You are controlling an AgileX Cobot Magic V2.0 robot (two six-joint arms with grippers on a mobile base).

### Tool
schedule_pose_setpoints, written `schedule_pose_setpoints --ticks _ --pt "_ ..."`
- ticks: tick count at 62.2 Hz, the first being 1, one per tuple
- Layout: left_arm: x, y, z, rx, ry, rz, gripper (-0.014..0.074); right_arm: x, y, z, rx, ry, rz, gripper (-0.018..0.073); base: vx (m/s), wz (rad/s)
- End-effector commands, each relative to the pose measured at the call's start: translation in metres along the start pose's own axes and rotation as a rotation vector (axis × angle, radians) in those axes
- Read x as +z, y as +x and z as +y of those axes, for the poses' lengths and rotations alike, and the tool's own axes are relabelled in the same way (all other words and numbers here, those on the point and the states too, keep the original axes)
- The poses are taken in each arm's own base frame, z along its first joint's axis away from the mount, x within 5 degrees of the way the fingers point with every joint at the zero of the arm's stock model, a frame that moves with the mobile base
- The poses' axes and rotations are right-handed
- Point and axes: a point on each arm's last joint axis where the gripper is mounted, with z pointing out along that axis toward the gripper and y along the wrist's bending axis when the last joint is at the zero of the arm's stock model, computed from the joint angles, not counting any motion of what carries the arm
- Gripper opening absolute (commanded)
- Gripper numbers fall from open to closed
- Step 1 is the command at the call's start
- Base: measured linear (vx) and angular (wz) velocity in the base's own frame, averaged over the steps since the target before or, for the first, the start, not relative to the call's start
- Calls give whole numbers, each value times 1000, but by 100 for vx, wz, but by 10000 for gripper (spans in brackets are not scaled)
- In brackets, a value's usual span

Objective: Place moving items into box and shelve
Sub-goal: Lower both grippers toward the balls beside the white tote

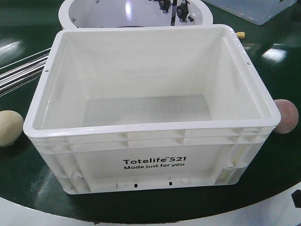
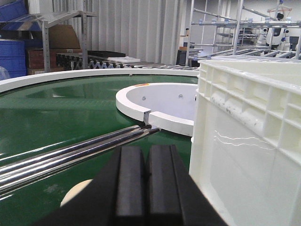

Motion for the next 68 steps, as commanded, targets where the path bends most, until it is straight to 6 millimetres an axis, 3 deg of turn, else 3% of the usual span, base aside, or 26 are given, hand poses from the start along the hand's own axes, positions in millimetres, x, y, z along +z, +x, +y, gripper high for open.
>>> schedule_pose_setpoints --ticks 1,25,33,47,53,59,68 --pt "-1 -4 -1 -8 10 -78 -6 -2 -7 -1 -4 7 -100 -8 0 0" --pt "-4 -25 -3 2 37 -273 -6 -13 -44 -4 45 38 -492 -8 0 0" --pt "-11 -62 -8 14 47 -370 -6 -21 -74 -6 117 21 -481 -6 0 0" --pt "-22 -153 -20 182 22 -419 -6 -39 -167 -5 10 6 -410 -4 0 0" --pt "-8 -187 -24 183 22 -417 -6 -26 -203 -7 -25 19 -434 -4 0 0" --pt "19 -210 -27 183 21 -375 -6 3 -224 -9 -23 26 -418 -4 0 0" --pt "69 -203 -26 183 19 -236 -6 56 -216 -9 -21 28 -297 -4 0 0"
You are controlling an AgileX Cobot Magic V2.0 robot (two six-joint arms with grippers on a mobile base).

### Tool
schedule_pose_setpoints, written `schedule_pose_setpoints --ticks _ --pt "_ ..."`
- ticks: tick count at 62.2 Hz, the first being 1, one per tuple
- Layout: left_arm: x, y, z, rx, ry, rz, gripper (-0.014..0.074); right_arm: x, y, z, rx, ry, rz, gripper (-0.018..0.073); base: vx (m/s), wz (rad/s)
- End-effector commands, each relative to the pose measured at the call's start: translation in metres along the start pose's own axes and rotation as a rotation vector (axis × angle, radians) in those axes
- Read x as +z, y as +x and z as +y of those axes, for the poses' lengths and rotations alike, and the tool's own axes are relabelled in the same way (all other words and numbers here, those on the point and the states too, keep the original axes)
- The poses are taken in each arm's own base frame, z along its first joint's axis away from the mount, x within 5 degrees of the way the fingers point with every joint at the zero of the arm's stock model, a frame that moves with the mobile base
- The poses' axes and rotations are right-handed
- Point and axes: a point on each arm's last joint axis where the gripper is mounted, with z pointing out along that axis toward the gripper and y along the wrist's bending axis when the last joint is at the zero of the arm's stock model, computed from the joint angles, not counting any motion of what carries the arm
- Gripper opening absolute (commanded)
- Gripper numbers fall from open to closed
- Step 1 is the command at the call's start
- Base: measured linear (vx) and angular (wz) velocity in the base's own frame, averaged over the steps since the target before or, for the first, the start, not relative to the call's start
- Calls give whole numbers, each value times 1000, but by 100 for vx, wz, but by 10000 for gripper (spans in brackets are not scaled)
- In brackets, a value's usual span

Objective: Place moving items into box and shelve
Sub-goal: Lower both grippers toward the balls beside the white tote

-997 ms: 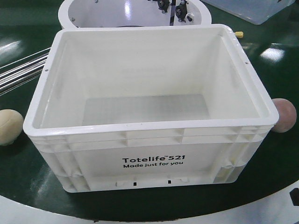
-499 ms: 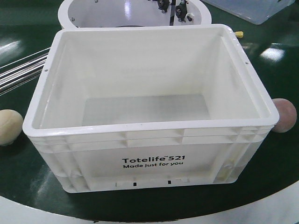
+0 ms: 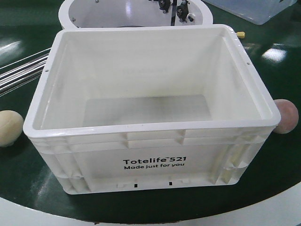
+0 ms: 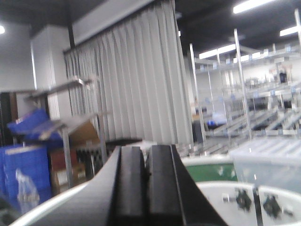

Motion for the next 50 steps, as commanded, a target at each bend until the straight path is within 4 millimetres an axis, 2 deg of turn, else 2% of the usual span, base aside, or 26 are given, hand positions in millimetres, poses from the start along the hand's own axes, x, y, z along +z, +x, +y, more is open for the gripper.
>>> schedule_pose_setpoints --ticks 1,11,22,30,40,46,50 --pt "28 4 -1 -4 9 20 -6 29 1 -1 -7 11 -6 -4 0 0" --pt "60 37 -2 -74 9 196 -2 64 33 1 -1 4 149 1 0 0" --pt "77 56 -4 -108 8 270 71 80 52 2 -44 -8 233 68 0 0" --pt "77 57 -4 -106 8 271 206 81 56 2 -55 -14 262 225 0 0" --pt "78 60 -4 -105 7 291 407 81 57 2 -60 -17 273 502 0 0" --pt "79 60 -4 -119 5 289 494 81 57 2 -45 -16 278 598 0 0" --pt "79 61 -4 -122 3 303 515 80 59 3 -44 -19 298 618 0 0"
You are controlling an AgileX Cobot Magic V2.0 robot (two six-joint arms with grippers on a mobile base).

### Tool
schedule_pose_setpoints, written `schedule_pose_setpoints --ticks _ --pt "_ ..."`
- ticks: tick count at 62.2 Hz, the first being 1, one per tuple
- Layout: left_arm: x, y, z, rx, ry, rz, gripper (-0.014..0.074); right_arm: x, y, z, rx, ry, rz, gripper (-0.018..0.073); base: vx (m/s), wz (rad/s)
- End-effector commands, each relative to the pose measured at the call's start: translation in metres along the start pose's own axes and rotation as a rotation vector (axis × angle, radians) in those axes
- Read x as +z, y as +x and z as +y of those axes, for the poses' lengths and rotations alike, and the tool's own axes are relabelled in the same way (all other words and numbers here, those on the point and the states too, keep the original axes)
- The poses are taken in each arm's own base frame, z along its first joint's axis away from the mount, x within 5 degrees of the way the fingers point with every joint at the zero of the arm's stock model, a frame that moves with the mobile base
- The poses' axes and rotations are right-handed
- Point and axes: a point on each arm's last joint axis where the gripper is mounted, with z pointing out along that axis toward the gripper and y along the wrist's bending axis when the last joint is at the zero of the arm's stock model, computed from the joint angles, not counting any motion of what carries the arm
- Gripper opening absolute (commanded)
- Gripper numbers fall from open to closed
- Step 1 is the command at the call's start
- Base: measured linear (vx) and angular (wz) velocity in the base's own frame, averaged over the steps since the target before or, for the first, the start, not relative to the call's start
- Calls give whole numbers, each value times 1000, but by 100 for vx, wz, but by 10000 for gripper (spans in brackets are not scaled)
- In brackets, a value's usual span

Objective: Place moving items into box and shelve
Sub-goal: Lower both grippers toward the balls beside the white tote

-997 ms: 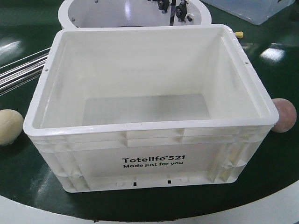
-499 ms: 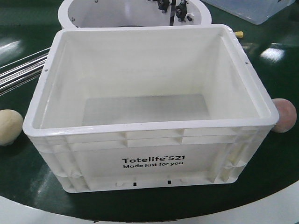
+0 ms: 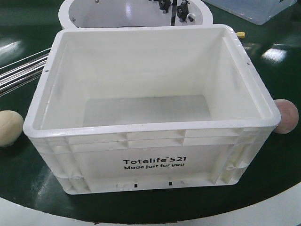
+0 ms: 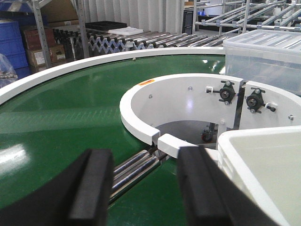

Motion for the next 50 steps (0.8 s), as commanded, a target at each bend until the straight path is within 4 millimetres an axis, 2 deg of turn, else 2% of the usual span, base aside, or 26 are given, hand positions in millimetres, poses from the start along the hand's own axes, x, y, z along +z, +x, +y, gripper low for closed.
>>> schedule_pose_setpoints --ticks 1,5,10,20,24,30,39,50 --pt "-2 -17 -1 -24 12 -96 516 -3 -16 -2 -6 12 -87 617 0 0" --pt "-3 -16 0 -62 0 -34 514 -3 -15 -1 -10 5 -52 605 0 0" --pt "-3 -24 0 -88 -18 62 514 -4 -23 -1 -10 -13 16 576 0 0" --pt "-4 -72 0 -103 -36 89 514 4 -68 -4 -7 -32 49 559 0 0" --pt "-1 -93 0 -111 -41 90 514 14 -81 -4 32 -42 99 559 0 0" --pt "14 -107 0 -102 -62 164 514 34 -94 -6 65 -35 173 559 0 0" --pt "48 -101 5 -68 -123 306 514 68 -95 -17 -30 55 312 559 0 0" --pt "91 -71 9 -138 -178 448 514 111 -70 -18 -46 73 445 557 0 0"
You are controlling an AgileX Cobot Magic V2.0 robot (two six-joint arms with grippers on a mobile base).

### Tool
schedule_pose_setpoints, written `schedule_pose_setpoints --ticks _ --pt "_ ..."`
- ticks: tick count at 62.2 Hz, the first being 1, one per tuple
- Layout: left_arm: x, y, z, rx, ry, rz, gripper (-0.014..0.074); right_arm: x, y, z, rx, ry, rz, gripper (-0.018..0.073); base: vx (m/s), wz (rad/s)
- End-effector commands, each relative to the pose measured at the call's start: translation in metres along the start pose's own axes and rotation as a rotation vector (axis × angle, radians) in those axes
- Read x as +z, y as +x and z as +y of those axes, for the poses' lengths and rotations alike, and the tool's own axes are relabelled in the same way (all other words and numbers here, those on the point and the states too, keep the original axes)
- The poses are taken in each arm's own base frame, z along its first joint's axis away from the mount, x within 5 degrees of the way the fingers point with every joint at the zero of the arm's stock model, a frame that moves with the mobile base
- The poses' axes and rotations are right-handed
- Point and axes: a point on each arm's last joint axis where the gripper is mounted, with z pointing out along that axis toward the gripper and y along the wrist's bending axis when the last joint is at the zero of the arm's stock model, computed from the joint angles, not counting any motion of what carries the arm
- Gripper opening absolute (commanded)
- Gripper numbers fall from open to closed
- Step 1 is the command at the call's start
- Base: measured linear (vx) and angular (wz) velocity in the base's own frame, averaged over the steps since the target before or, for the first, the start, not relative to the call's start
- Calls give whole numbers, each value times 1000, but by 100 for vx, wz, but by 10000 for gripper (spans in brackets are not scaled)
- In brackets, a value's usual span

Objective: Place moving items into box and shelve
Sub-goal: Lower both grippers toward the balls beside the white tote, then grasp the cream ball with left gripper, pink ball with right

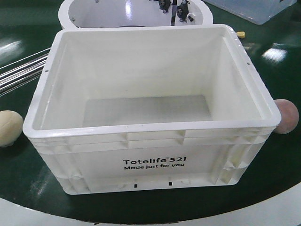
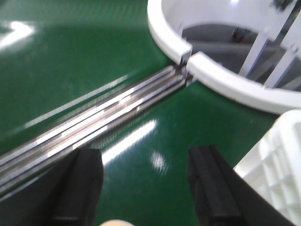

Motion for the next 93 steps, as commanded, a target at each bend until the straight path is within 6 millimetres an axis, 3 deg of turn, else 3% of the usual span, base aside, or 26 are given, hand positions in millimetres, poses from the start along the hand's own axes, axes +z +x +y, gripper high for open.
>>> schedule_pose_setpoints --ticks 1,14,19,24,36,47,62,72,84,93 --pt "4 -13 0 -55 -14 -62 514 3 -13 -2 -11 17 -62 557 0 0" --pt "41 4 17 -63 -160 143 512 58 9 9 -42 -45 152 557 0 0" --pt "49 7 27 -67 -187 180 512 73 15 4 6 -90 189 557 0 0" --pt "55 10 37 -71 -181 212 512 82 20 -14 113 -119 198 557 0 0" --pt "76 41 42 -96 -108 304 512 96 33 -48 220 -149 233 557 0 0" --pt "94 82 43 -86 -100 385 512 111 43 -45 185 -180 302 557 0 0" --pt "97 80 43 -86 -90 336 512 126 59 -38 187 -229 412 557 0 0" --pt "99 79 42 -87 -87 318 512 134 86 -33 198 -227 470 557 0 0" --pt "115 87 40 -104 -68 368 512 142 119 -27 197 -217 519 557 0 0" --pt "127 95 38 -108 -43 420 512 143 124 -26 200 -215 516 557 0 0"
